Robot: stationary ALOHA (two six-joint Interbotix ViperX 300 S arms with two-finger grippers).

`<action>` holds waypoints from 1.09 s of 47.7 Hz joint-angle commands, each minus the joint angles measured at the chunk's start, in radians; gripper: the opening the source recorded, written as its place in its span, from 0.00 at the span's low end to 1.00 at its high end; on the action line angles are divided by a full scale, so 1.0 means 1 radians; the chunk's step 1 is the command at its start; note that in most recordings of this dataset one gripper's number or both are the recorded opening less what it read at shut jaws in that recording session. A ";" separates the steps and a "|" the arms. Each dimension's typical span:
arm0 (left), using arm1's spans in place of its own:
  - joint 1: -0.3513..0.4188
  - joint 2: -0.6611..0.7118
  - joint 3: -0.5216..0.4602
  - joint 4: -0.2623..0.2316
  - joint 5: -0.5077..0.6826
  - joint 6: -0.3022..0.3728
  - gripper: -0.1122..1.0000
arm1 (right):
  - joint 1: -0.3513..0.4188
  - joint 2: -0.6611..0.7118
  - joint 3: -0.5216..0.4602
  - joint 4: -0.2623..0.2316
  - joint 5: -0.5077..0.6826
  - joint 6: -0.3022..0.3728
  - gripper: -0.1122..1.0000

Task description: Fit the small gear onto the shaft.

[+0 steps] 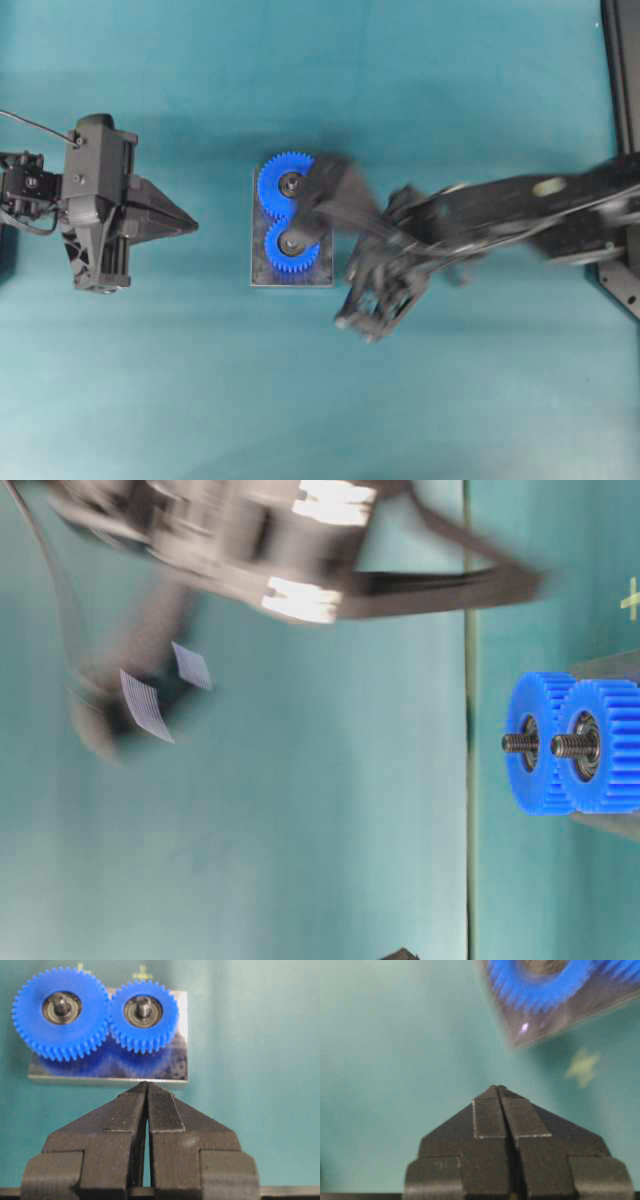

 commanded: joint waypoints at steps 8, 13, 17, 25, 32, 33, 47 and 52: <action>-0.002 -0.009 -0.032 0.003 -0.054 0.014 0.10 | -0.028 -0.124 0.115 -0.091 -0.183 0.000 0.11; -0.002 -0.008 -0.034 0.003 -0.071 0.014 0.10 | -0.041 -0.144 0.160 -0.100 -0.206 -0.002 0.11; -0.002 -0.006 -0.034 0.003 -0.074 0.014 0.10 | -0.054 -0.158 0.195 -0.104 -0.216 -0.009 0.11; -0.012 -0.009 -0.035 0.003 -0.075 0.014 0.10 | -0.084 -0.173 0.250 -0.118 -0.268 -0.041 0.11; -0.028 -0.011 -0.051 0.003 -0.075 0.014 0.10 | -0.110 -0.186 0.290 -0.127 -0.390 -0.054 0.11; -0.029 -0.011 -0.052 0.003 -0.075 0.014 0.10 | -0.117 -0.189 0.299 -0.130 -0.422 -0.055 0.11; -0.035 -0.011 -0.066 0.003 -0.075 0.012 0.10 | -0.140 -0.253 0.422 -0.150 -0.704 -0.054 0.11; -0.034 -0.011 -0.066 0.003 -0.075 0.011 0.10 | -0.140 -0.281 0.462 -0.150 -0.759 -0.049 0.11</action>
